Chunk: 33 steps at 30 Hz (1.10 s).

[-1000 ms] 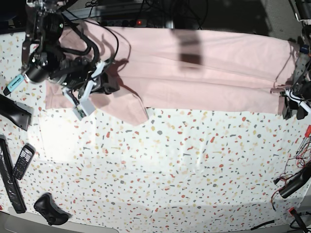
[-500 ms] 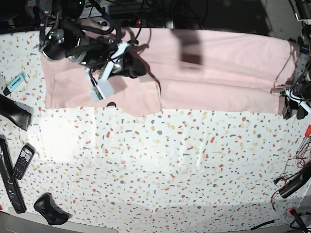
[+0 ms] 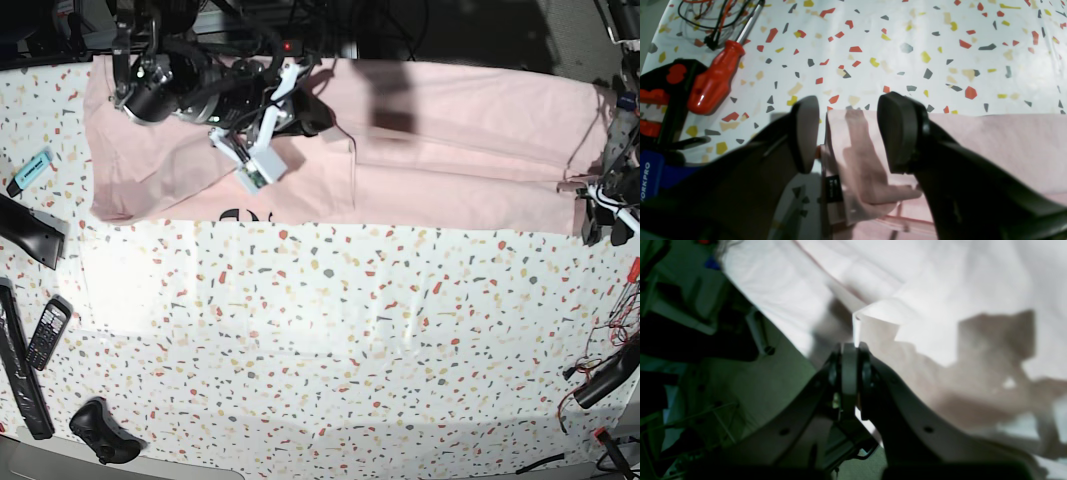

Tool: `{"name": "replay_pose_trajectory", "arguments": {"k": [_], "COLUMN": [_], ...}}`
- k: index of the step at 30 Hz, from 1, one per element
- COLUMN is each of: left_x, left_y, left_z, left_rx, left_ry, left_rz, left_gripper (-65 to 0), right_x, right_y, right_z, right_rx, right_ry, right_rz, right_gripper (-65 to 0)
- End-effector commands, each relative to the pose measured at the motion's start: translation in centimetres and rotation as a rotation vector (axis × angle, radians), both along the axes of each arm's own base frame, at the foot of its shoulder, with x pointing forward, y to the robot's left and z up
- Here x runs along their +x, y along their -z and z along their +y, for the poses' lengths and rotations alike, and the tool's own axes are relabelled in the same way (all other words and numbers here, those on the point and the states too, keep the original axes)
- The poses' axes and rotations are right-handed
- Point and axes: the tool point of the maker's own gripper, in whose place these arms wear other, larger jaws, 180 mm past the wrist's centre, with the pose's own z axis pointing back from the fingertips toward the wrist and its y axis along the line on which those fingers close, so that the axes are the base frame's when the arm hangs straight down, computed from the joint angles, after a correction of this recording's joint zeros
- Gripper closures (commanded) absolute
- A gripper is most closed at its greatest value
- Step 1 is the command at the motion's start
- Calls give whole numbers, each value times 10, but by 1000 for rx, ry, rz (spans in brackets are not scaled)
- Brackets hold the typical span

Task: Fold the T-shirt properly
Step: 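Fold the grasped side inward across the shirt with the right gripper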

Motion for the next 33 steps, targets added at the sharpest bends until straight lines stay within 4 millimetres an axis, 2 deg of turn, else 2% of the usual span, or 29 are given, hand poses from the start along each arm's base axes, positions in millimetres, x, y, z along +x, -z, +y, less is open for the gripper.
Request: {"name": "replay_pose_trajectory", "arguments": {"k": [1, 4, 9, 16, 18, 22, 28, 33], "left_x": [9, 9, 9, 9, 9, 9, 8, 7], "left_y": [-19, -19, -19, -19, -19, -19, -18, -17], "left_z": [5, 5, 5, 5, 5, 5, 5, 5], "left_rx": [14, 14, 14, 13, 14, 14, 14, 14], "left_ry": [3, 3, 3, 3, 3, 2, 3, 3], "left_rz": [-60, -60, -60, -61, -60, -58, -56, -51], "left_gripper": [-305, -305, -305, -305, -305, -305, -305, -305], "right_x": [5, 5, 3, 7, 20, 59, 94, 116], "right_y": [-11, -11, -16, -39, -43, -34, -25, 0], "right_z": [3, 3, 8, 16, 10, -19, -40, -58], "right_rx": [33, 33, 74, 143, 115, -52, -151, -241], "right_ry": [1, 1, -6, -20, -2, 89, 144, 185], "right_rz": [-36, -36, -33, -82, -126, -238, -260, -206], "right_gripper": [0, -17, -199, -211, -211, -211, -210, -210]}}
